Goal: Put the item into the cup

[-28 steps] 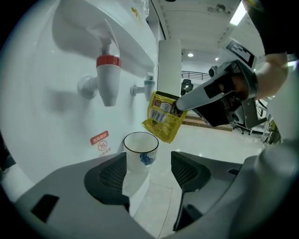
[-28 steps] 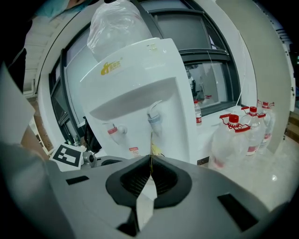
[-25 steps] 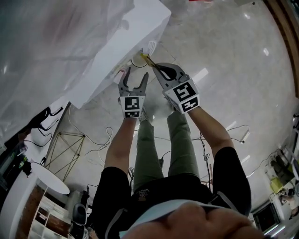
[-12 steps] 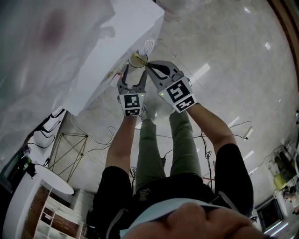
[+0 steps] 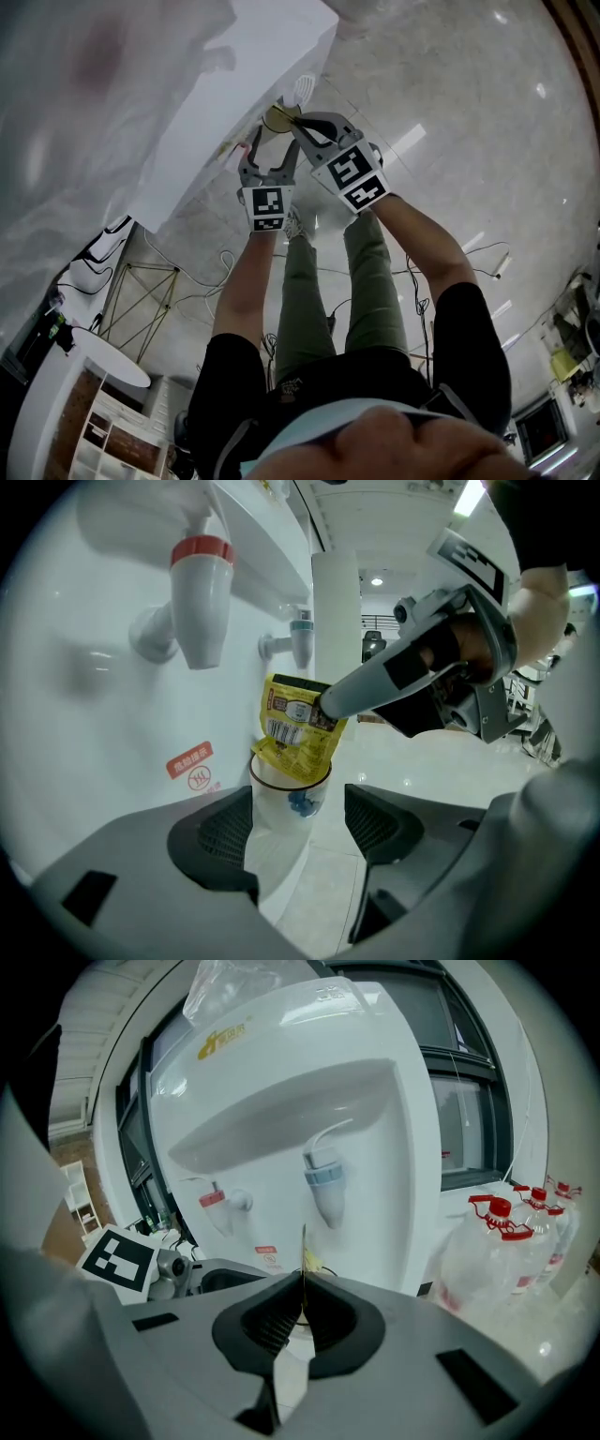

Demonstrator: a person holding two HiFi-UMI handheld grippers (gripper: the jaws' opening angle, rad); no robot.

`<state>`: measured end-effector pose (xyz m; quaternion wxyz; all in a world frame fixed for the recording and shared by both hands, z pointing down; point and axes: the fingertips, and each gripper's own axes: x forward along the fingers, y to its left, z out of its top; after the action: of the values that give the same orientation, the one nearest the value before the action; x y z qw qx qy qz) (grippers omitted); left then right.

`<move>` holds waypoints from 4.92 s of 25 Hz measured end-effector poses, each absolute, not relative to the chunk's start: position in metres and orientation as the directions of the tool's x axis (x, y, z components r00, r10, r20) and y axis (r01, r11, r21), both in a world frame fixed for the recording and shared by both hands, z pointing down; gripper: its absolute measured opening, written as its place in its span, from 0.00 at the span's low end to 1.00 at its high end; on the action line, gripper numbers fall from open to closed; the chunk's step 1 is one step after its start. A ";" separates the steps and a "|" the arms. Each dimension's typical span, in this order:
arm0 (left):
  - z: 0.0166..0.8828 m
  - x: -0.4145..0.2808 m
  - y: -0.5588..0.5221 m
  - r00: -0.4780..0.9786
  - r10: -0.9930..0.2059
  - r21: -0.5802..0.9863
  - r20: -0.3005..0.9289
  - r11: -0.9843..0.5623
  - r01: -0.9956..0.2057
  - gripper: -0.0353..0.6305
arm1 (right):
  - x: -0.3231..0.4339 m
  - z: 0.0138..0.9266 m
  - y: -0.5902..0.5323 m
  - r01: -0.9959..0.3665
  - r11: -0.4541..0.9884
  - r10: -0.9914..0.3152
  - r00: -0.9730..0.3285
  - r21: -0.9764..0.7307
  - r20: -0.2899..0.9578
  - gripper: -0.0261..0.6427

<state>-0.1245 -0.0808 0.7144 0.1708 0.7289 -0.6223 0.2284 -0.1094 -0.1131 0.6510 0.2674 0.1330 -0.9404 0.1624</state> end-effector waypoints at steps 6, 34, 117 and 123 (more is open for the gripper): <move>0.715 -0.125 -0.080 0.129 -0.831 -0.052 0.541 -0.186 -0.981 0.52 | -0.112 0.665 -0.113 -0.315 0.915 -0.120 -0.811 -0.254 0.573 0.11; 0.717 -0.124 -0.079 0.163 -0.831 -0.074 0.533 -0.237 -0.969 0.52 | -0.126 0.707 -0.117 -0.229 0.943 0.054 -0.612 -0.242 0.789 0.11; 0.263 -0.092 0.100 0.467 -0.867 -0.015 0.177 -0.476 -0.879 0.09 | 0.011 0.281 0.062 -0.685 0.675 -0.651 -0.728 -0.275 0.216 0.11; 0.240 -0.104 0.117 0.434 -0.886 -0.013 0.160 -0.442 -0.897 0.09 | 0.023 0.257 0.072 -0.704 0.664 -0.679 -0.709 -0.251 0.191 0.11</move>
<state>-0.1037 0.1167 0.2404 0.0371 0.8460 -0.5270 0.0715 0.0229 0.0716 0.2573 0.0402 0.3795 -0.9113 0.1546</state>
